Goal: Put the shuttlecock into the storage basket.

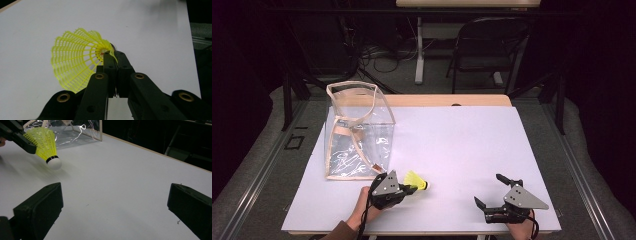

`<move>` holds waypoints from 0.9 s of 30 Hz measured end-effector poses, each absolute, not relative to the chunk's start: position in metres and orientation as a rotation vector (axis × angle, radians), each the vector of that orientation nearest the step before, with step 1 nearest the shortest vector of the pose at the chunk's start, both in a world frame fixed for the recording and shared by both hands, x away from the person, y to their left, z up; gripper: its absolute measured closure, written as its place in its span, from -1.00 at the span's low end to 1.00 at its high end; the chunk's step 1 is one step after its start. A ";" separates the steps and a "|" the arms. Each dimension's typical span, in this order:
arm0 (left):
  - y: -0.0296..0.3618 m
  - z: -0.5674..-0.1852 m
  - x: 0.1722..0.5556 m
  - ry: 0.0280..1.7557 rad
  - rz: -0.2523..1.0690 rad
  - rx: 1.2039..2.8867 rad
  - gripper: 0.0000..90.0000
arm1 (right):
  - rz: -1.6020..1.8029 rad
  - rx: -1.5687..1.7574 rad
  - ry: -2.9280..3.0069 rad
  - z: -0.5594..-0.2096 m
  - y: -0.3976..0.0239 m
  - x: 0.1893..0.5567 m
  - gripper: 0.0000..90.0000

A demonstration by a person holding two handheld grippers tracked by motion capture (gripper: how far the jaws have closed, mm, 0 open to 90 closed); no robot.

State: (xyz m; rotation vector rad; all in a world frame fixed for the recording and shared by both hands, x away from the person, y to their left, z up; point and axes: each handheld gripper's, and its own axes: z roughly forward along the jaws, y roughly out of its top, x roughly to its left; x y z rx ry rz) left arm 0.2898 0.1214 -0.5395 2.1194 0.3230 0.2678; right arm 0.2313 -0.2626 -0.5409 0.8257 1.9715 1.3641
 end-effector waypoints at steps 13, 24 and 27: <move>0.125 -0.533 0.295 0.350 0.346 2.111 0.97 | 1.361 0.826 1.977 -0.542 -0.262 0.232 -1.00; 0.124 -0.528 0.302 0.350 0.400 2.109 0.97 | 1.358 0.827 1.978 -0.542 -0.262 0.232 -1.00; 0.125 -0.526 0.304 0.346 0.416 2.108 0.97 | 1.356 0.828 1.978 -0.542 -0.261 0.233 -1.00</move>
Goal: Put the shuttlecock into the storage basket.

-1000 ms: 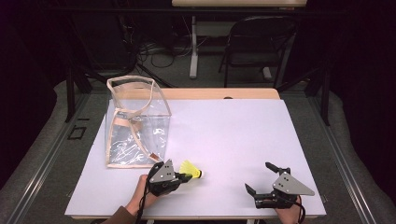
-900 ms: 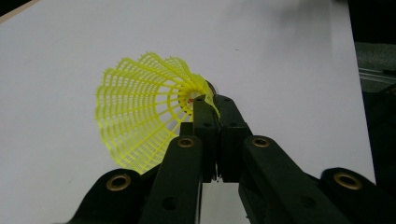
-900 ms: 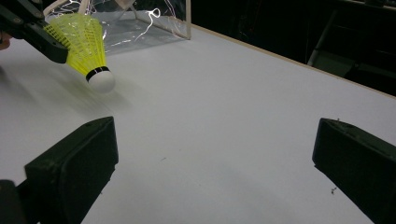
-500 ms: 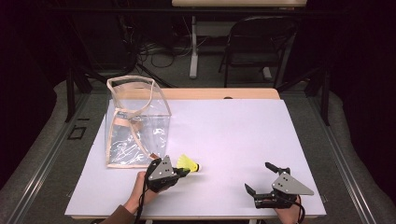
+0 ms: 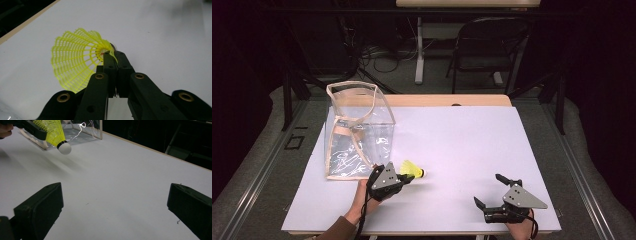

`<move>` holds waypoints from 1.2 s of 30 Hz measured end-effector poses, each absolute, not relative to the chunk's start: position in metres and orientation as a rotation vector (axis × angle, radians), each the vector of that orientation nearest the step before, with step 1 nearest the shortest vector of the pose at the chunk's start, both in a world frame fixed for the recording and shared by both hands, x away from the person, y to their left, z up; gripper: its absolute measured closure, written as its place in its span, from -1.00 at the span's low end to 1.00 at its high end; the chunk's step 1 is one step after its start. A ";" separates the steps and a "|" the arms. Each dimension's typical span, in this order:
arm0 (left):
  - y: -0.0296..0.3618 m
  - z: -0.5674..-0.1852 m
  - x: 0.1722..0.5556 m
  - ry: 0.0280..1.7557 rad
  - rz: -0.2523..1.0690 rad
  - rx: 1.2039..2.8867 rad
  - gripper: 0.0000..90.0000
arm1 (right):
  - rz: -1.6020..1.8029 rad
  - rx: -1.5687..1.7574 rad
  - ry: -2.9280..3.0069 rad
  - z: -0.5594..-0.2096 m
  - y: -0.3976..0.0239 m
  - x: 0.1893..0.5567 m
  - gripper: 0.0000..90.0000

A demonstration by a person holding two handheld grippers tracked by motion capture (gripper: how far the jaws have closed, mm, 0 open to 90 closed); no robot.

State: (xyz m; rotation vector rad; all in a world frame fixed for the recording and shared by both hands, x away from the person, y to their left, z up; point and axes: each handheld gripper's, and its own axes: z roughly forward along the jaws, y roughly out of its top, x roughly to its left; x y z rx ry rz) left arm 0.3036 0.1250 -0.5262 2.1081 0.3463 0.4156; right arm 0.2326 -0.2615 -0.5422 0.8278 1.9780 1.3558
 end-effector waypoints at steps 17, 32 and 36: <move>0.125 -0.519 0.316 0.354 0.462 2.107 0.97 | 1.352 0.829 1.986 -0.543 -0.262 0.233 -1.00; 0.117 -0.512 0.324 0.335 0.478 2.114 0.97 | 1.354 0.828 1.975 -0.542 -0.263 0.232 -1.00; 0.115 -0.510 0.328 0.335 0.485 2.116 0.97 | 1.353 0.828 1.973 -0.542 -0.262 0.232 -1.00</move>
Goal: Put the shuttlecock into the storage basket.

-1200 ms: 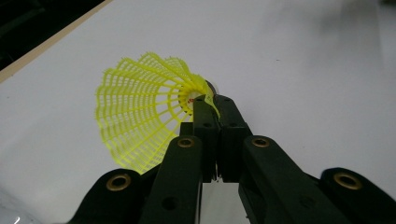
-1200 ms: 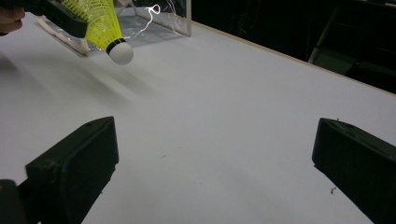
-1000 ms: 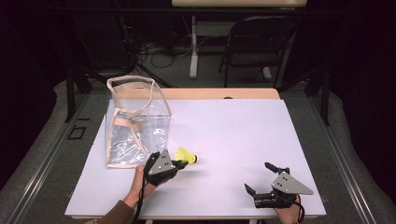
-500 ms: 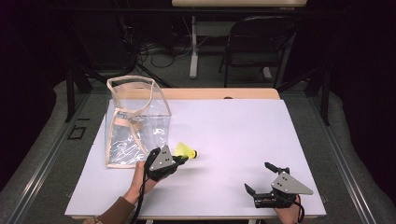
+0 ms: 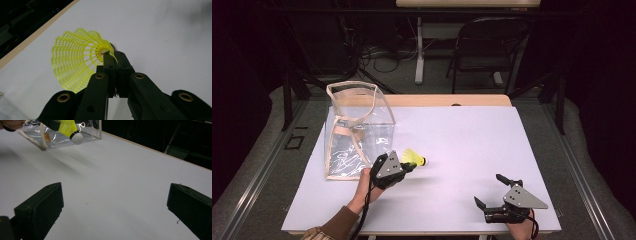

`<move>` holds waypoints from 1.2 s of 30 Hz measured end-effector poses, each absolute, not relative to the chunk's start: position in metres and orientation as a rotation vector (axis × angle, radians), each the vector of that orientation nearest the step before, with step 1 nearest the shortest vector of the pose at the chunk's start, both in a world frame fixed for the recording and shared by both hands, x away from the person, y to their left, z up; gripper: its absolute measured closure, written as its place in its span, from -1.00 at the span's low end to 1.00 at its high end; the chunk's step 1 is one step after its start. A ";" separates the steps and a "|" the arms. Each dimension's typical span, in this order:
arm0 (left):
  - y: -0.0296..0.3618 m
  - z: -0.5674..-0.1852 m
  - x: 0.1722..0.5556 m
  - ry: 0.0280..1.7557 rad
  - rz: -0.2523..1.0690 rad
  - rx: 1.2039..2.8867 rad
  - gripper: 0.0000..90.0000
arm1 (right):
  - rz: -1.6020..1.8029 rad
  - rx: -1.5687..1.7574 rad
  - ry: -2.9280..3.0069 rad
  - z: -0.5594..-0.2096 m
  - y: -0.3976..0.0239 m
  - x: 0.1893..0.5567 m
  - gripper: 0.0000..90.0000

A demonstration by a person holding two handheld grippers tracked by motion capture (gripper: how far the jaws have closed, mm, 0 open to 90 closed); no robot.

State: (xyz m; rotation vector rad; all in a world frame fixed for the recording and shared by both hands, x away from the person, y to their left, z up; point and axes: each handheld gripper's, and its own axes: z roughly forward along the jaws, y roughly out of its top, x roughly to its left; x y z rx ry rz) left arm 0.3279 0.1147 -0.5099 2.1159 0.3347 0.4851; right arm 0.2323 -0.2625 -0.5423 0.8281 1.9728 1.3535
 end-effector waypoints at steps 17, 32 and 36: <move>0.108 -0.505 0.339 0.349 0.500 2.124 0.98 | 1.350 0.830 1.976 -0.542 -0.262 0.232 -1.00; 0.105 -0.495 0.346 0.348 0.528 2.129 0.98 | 1.350 0.835 1.974 -0.542 -0.263 0.231 -1.00; 0.105 -0.489 0.349 0.352 0.540 2.126 0.98 | 1.348 0.834 1.976 -0.542 -0.262 0.231 -1.00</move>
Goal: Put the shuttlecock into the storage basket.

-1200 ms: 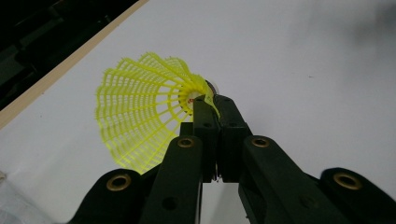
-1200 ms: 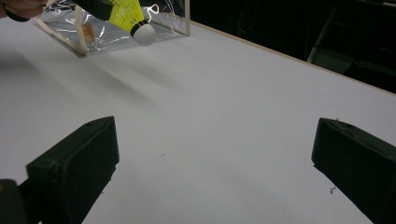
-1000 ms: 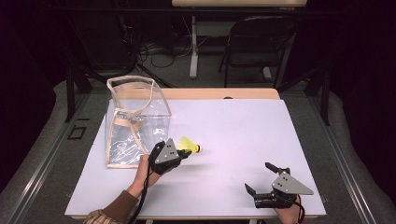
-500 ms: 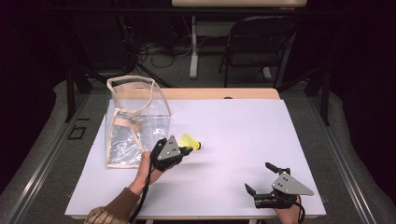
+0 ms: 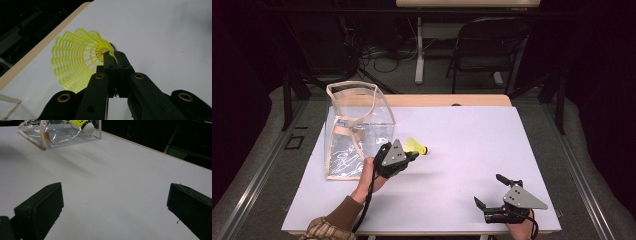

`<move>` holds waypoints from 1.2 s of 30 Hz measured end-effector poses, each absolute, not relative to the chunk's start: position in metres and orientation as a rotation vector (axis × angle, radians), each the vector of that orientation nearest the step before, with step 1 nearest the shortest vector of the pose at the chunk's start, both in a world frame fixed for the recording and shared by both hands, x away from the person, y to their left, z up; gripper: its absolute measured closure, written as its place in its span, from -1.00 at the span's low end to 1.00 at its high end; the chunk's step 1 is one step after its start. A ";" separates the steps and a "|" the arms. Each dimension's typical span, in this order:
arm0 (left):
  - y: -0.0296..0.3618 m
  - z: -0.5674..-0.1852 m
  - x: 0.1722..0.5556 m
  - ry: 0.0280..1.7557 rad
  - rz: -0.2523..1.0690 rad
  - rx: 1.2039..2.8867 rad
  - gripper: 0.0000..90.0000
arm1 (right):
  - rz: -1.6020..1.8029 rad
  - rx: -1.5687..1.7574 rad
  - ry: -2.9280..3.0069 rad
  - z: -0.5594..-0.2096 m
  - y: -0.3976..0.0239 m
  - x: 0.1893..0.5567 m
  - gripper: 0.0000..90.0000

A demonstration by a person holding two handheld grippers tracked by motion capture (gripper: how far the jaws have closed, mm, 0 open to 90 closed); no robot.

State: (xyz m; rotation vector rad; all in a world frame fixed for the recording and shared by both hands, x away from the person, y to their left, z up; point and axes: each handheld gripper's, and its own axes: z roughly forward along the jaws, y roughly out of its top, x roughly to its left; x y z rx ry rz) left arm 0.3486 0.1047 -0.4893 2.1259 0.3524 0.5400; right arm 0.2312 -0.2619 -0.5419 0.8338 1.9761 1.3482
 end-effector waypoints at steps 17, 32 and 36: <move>0.102 -0.471 0.359 0.364 0.559 2.113 0.98 | 1.349 0.843 1.972 -0.543 -0.263 0.232 -1.00; 0.102 -0.454 0.368 0.373 0.582 2.117 0.98 | 1.347 0.839 1.975 -0.542 -0.262 0.232 -1.00; 0.101 -0.451 0.370 0.375 0.589 2.118 0.98 | 1.348 0.838 1.973 -0.543 -0.262 0.232 -1.00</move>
